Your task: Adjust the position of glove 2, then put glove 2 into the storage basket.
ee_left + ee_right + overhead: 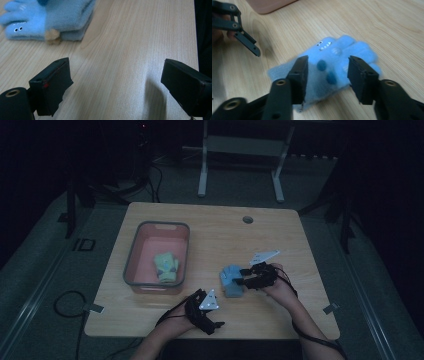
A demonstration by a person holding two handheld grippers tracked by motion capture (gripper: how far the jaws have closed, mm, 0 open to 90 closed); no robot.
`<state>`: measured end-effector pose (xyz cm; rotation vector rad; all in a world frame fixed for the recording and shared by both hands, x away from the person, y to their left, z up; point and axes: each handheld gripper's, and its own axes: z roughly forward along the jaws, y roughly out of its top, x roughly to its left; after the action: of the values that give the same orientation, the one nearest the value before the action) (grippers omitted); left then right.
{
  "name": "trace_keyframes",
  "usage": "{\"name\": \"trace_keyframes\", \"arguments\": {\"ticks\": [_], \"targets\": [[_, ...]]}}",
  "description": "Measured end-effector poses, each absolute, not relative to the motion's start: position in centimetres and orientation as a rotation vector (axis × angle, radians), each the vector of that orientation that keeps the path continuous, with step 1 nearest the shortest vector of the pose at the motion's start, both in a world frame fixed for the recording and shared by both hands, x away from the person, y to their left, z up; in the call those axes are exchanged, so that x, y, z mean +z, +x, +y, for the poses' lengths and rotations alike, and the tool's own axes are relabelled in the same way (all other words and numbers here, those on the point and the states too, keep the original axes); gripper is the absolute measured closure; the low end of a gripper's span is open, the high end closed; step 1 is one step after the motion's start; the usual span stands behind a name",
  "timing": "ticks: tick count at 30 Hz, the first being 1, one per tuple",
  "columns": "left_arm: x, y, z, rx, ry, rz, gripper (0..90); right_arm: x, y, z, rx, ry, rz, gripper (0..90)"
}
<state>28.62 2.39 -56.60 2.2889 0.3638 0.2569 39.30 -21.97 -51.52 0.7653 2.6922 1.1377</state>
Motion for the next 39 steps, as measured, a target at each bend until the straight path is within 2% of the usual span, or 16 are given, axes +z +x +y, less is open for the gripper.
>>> {"name": "trace_keyframes", "arguments": {"ticks": [15,17,24,28,29,30,34,39], "targets": [[-55.8,28.5,2.1,0.273,2.270,0.393,10.2,-51.0,38.9,-23.4,1.164,0.796,2.629,48.8],[-55.6,28.4,2.0,0.318,2.278,0.383,10.3,-50.9,38.9,-23.5,1.167,0.808,2.620,48.8],[-54.7,28.6,1.6,0.349,2.250,0.354,10.4,-50.6,39.3,-23.9,1.175,0.819,2.602,48.9],[-54.5,28.9,1.1,0.358,2.251,0.332,14.0,-50.7,39.7,-24.1,1.181,0.832,2.594,49.0],[-54.4,28.9,0.9,0.364,2.250,0.320,15.6,-50.7,40.1,-24.2,1.181,0.870,2.598,54.1],[-54.3,28.9,0.8,0.359,2.249,0.304,18.4,-50.7,40.2,-24.2,1.190,0.900,2.616,54.9],[-53.9,29.3,0.1,0.377,2.250,0.278,21.9,-50.9,40.3,-24.1,1.190,0.904,2.605,48.8],[-53.7,30.5,-0.4,0.385,2.232,0.283,24.6,-50.9,40.7,-24.0,1.203,0.930,2.563,49.3]]}}
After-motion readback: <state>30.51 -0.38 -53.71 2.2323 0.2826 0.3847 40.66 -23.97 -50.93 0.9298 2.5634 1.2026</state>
